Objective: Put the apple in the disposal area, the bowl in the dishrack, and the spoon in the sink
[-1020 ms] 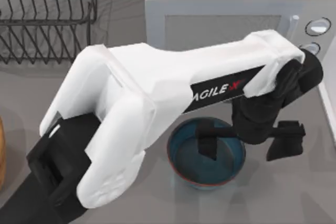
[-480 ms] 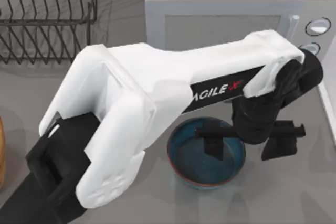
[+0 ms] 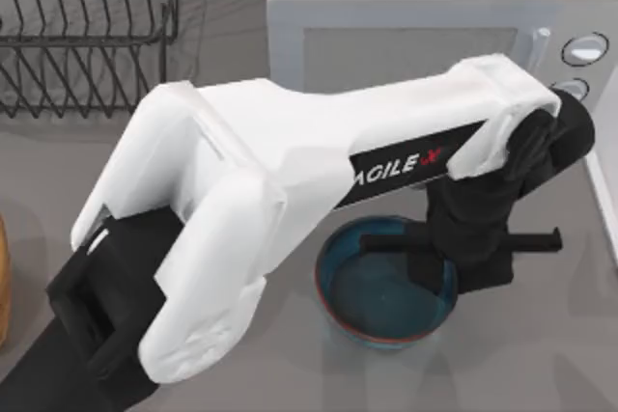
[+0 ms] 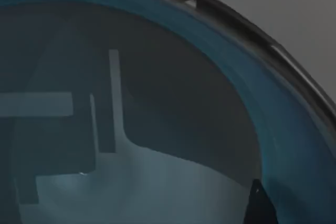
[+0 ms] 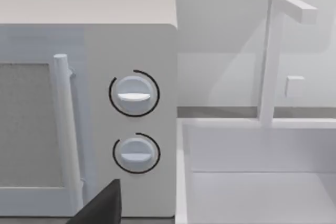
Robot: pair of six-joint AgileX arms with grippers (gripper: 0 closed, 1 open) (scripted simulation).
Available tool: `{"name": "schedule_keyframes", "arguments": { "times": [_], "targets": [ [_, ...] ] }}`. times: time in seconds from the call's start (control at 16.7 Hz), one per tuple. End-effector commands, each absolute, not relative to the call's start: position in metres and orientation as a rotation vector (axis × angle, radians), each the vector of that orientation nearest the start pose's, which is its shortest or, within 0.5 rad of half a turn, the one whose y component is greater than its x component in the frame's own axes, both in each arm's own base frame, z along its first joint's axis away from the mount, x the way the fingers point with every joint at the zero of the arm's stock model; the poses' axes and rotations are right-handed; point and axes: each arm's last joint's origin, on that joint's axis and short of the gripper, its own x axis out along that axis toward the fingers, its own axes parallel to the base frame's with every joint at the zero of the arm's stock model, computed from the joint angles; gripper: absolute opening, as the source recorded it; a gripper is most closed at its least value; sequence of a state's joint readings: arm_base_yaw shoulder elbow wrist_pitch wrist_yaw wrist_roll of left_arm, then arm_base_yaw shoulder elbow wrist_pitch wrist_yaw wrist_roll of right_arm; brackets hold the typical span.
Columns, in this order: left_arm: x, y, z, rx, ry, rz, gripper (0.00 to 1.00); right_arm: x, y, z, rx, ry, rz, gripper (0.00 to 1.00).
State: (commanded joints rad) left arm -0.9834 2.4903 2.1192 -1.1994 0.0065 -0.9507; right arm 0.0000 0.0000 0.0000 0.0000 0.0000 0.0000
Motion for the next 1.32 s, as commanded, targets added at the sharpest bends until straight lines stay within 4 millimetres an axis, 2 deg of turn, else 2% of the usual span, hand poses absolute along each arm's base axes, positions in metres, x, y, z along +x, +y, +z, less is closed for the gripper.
{"name": "schedule_keyframes", "arguments": {
  "times": [0.48, 0.72, 0.9, 1.14, 1.32],
  "targets": [
    [0.274, -0.401, 0.128, 0.015, 1.571, -0.016, 0.0, 0.106, -0.001, 0.16, 0.0, 0.0, 0.0, 1.0],
    [0.275, -0.402, 0.135, 0.021, 1.573, -0.013, 0.0, 0.106, -0.001, 0.16, 0.0, 0.0, 0.0, 1.0],
    [0.277, -0.406, 0.157, 0.025, 1.577, -0.005, 0.0, 0.106, -0.001, 0.16, 0.0, 0.0, 0.0, 1.0],
    [0.277, -0.406, 0.208, 0.005, 1.561, -0.024, 0.0, 0.106, -0.001, 0.16, 0.0, 0.0, 0.0, 1.0],
    [0.275, -0.401, 0.227, 0.013, 1.568, -0.018, 0.0, 0.106, -0.001, 0.16, 0.0, 0.0, 0.0, 1.0]
  ]
}}
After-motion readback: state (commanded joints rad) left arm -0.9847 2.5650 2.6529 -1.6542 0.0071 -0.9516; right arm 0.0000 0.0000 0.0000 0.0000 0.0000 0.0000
